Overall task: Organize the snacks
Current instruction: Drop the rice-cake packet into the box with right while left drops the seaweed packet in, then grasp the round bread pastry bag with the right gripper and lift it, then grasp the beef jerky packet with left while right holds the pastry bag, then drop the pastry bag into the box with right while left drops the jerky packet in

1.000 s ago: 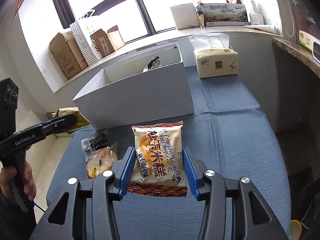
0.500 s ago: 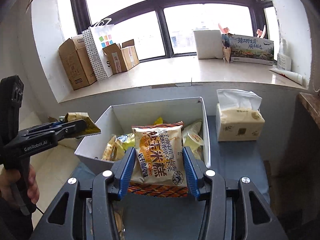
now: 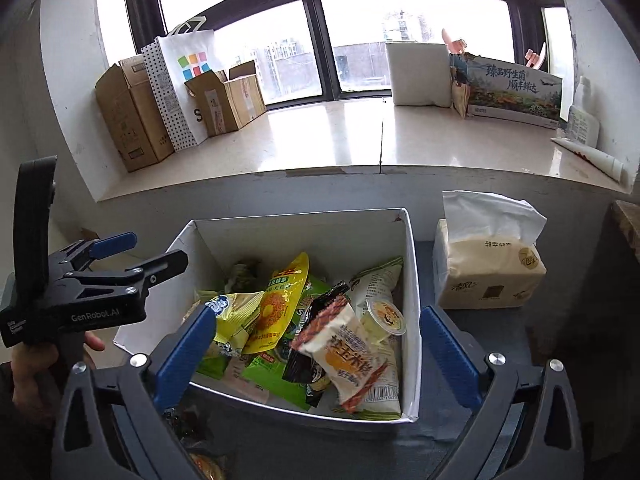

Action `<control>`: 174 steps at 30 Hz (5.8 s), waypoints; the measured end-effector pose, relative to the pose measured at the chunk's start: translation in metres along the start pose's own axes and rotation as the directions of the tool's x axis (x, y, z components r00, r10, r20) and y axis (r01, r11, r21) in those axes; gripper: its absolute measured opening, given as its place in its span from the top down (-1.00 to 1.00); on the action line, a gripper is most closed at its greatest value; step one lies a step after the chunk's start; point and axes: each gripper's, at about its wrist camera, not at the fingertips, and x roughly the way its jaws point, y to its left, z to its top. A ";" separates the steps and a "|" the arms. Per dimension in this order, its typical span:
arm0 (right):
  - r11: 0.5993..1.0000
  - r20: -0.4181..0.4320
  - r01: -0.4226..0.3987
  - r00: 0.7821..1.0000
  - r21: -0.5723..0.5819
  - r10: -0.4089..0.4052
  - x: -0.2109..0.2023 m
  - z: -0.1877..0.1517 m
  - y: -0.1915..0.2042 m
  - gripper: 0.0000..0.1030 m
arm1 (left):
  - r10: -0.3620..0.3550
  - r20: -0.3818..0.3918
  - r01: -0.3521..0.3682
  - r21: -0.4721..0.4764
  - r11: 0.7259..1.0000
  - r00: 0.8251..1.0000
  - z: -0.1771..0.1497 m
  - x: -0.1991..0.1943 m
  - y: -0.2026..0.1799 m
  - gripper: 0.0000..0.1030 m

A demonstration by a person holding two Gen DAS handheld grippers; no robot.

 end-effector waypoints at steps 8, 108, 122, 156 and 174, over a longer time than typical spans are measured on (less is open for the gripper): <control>1.000 0.051 0.000 0.999 -0.022 0.001 -0.020 -0.005 0.011 -1.00 | -0.014 -0.002 0.014 -0.005 1.000 1.000 -0.005 -0.007 0.000 -1.00; 0.995 -0.112 -0.098 0.989 -0.020 0.095 -0.060 -0.196 0.036 -0.58 | -0.301 -0.153 0.313 0.063 0.948 0.941 -0.191 -0.078 0.009 -0.29; 0.994 0.010 -0.082 0.997 -0.079 0.083 -0.080 -0.119 0.038 -0.58 | -0.263 0.067 0.264 -0.005 0.965 0.963 -0.108 -0.140 -0.005 -0.29; 0.987 0.092 0.123 0.989 -0.106 -0.114 -0.024 0.015 0.011 -1.00 | 0.017 0.194 -0.016 -0.004 1.000 0.981 -0.012 -0.105 -0.011 -1.00; 0.991 0.236 0.077 0.970 -0.109 -0.050 -0.192 -0.074 0.054 -1.00 | 0.005 0.252 0.012 -0.069 0.998 0.968 -0.103 -0.246 -0.029 -1.00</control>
